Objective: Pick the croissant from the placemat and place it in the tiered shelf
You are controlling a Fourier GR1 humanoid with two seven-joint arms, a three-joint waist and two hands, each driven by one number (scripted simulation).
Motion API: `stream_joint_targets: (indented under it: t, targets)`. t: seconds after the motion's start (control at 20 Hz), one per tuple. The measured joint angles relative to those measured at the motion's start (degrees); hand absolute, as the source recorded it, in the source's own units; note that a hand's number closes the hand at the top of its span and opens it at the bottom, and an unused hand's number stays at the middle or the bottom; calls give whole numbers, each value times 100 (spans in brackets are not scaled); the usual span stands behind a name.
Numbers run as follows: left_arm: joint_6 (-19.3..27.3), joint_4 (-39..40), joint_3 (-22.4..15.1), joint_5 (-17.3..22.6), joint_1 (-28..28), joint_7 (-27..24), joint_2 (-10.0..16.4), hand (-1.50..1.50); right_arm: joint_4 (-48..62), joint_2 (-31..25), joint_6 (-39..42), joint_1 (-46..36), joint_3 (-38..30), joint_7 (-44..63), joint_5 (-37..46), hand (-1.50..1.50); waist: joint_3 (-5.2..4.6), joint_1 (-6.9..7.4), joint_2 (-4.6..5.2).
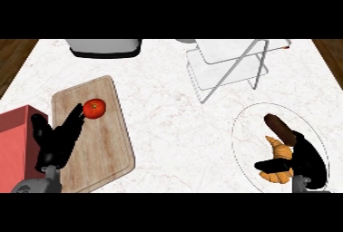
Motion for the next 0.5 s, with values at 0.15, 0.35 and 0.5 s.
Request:
stream_joint_targets:
  t: [0.15,0.35,0.5]
  targets:
    - [62,-112,-7,-51,39,73,-46,0,154,36,-38,-44,-15,-229,-41,150,-41,-22,-22]
    - [15,-128,41,-49,43,172,-28,0,138,113,-172,-59,-37,-466,-67,150,-48,-51,-24]
    - [-5,-156,46,-47,39,210,-37,0,-56,161,60,-139,328,-738,-66,150,-17,-17,4]
